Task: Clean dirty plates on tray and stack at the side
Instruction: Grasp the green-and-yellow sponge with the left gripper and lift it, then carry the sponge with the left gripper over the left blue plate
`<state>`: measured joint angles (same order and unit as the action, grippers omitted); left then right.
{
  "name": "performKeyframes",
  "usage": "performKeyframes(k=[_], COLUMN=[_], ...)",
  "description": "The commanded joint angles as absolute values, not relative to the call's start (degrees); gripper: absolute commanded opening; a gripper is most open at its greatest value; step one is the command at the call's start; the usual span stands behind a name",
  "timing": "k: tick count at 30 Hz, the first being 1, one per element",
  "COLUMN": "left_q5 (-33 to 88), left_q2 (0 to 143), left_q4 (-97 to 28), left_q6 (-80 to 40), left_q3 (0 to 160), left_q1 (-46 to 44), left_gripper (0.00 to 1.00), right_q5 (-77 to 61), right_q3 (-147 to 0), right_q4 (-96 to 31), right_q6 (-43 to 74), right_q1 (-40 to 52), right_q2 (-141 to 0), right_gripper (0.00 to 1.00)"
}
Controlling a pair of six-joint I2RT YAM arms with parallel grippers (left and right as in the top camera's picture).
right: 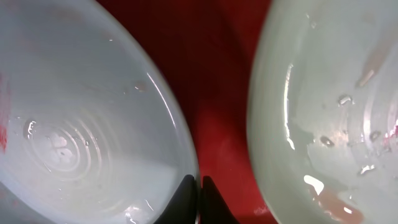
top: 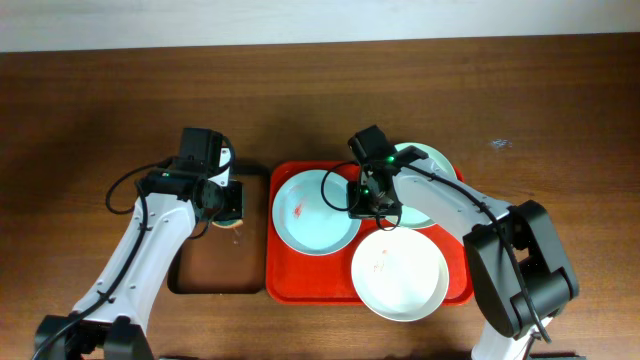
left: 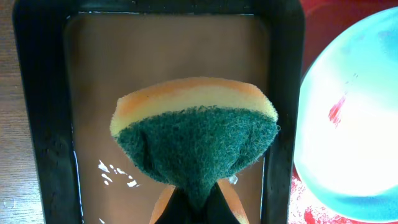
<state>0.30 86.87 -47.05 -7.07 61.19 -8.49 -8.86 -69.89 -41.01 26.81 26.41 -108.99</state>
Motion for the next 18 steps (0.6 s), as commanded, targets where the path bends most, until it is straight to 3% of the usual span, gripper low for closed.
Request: performKeyframes(k=[1,2,5,7,8,9,10,12,18], left_q5=[1.28,1.26,1.26,1.28,1.28,1.28,1.30,1.28,2.13], left_q2=[87.11,87.11,87.33,87.33,87.33,87.33,87.33,87.33,89.73], left_q4=[-47.24,-48.14,-53.25,-54.13,-54.48,-54.61,-54.65,-54.78,-55.27], left_q6=[-6.20,-6.17,-6.17,-6.17,-6.17,-6.17,-6.17,-6.17,-6.17], left_q3=[63.81,65.14,71.00,71.09,71.09,71.09,71.09,71.09,71.22], left_q1=[-8.47,-8.47,-8.47,-8.47,-8.47,-8.47,-8.54,-9.08,-9.10], left_gripper=[0.00,0.00,0.00,0.00,0.00,0.00,0.00,0.00,0.00], right_q5=[-8.54,-8.54,-8.54,-10.44,-11.66,-11.66,-11.68,-10.68,-6.42], right_q3=[-69.54,-69.54,-70.48,-70.57,-70.57,-70.57,-70.57,-70.57,-71.44], right_q4=[-40.21,-40.21,-39.79,-41.78,-42.48,-43.53,-44.21,-44.53,-45.87], right_q6=[24.29,24.32,24.43,24.47,26.09,29.89,31.64,32.01,31.40], right_q1=[26.89,26.89,26.87,26.89,26.89,26.89,26.89,26.89,25.61], right_q2=[-109.89,-109.89,-109.89,-109.89,-109.89,-109.89,-109.89,-109.89,-109.89], right_gripper=[0.12,0.04,0.06,0.26,0.32,0.32,0.28,0.04,0.04])
